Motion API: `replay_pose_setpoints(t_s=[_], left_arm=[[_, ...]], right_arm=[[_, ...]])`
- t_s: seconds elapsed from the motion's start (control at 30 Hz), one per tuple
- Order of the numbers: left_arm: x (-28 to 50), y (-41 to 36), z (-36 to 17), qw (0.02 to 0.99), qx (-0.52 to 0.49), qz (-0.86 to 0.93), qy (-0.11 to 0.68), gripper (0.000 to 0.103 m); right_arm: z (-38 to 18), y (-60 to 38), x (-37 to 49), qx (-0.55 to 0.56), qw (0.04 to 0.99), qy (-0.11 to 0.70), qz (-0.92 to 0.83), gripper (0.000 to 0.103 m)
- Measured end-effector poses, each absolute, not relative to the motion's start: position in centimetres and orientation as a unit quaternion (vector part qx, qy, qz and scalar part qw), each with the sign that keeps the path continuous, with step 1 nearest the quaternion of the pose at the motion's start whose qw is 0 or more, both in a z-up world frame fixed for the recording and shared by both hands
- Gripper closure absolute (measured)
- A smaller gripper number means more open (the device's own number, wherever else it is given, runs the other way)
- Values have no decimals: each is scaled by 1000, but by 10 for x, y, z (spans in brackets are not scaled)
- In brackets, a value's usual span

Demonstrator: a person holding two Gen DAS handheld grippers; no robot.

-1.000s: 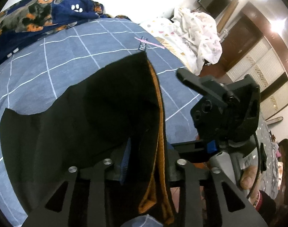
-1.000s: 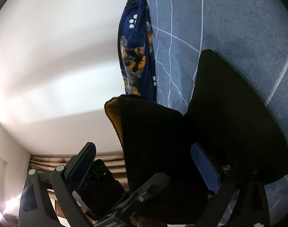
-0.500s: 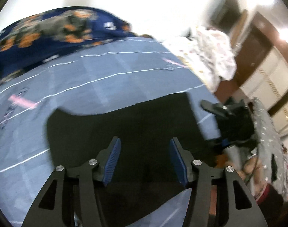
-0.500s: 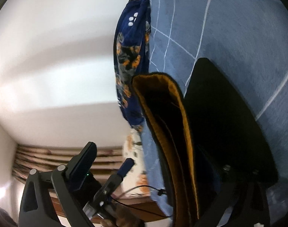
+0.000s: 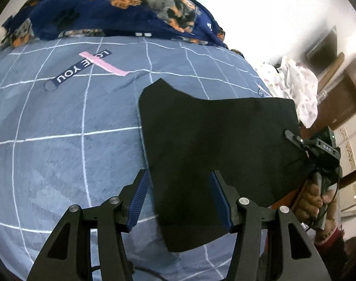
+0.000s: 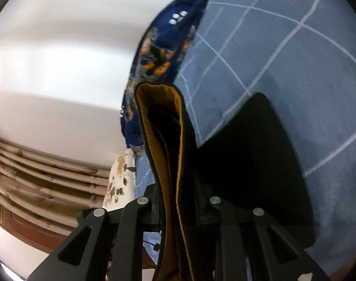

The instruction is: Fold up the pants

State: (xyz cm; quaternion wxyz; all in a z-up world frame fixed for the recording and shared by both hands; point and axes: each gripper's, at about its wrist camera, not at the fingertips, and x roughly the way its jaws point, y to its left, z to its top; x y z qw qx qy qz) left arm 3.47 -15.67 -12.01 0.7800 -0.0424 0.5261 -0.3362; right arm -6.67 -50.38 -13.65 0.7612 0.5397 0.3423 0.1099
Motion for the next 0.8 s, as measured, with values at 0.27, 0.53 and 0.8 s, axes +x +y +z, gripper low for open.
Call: replay_pose_setpoints(t_s=[0.27, 0.53, 0.8], left_arm=[[29, -167, -136, 769, -30, -342, 540, 46], [24, -174, -146, 757, -24, -346, 553, 46], [24, -172, -145, 752, -38, -351, 556, 44]], right_arm=[[-185, -542, -75, 598, 720, 339, 95, 85], [-180, -570, -91, 598, 728, 330, 48, 68], [-108, -547, -142, 557, 755, 324, 121, 64]])
